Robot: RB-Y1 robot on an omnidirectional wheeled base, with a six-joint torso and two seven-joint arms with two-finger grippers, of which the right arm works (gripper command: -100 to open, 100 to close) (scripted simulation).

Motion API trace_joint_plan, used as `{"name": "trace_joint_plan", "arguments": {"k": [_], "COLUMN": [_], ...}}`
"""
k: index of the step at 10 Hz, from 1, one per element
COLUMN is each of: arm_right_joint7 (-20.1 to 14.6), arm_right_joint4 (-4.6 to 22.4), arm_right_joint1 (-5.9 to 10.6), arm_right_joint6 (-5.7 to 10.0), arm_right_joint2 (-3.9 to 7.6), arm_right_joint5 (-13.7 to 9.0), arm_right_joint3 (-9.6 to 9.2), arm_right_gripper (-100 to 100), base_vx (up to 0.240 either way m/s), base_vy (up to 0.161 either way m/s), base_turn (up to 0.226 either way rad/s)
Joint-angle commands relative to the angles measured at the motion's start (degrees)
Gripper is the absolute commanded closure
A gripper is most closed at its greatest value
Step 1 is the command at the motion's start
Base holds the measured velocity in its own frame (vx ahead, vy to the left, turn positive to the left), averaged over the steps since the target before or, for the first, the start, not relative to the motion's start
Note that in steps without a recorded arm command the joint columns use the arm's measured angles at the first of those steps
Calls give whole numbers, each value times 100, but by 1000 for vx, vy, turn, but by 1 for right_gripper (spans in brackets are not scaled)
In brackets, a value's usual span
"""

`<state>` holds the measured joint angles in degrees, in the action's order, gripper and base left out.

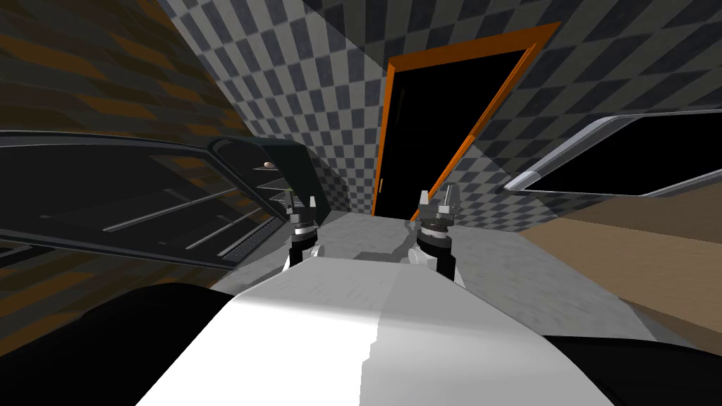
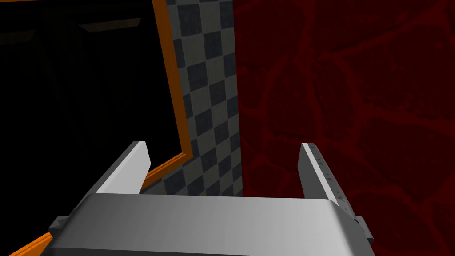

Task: Pull the door open

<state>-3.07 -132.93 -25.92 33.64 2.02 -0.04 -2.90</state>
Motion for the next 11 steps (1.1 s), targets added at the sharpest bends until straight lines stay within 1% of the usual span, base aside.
{"name": "trace_joint_plan", "arguments": {"k": [1,3,4,5,6,11], "arm_right_joint7": [-139,-326,-460,-528,-667,-1099], "arm_right_joint4": [176,415,585,671,848,1397], "arm_right_joint1": [44,104,146,168,212,350], "arm_right_joint6": [37,88,124,142,179,295], "arm_right_joint2": [39,88,121,137,170,266], "arm_right_joint5": [-118,-277,-390,-447,-566,-932], "arm_right_joint3": [-28,-65,-92,-106,-134,-220], "arm_right_gripper": [-100,-100,-100,-100,-100,-100], "base_vx": [86,175,209,163,148,104], "base_vy": [0,1,6,1,-13,-7], "base_turn": [43,57,54,44,56,43]}}
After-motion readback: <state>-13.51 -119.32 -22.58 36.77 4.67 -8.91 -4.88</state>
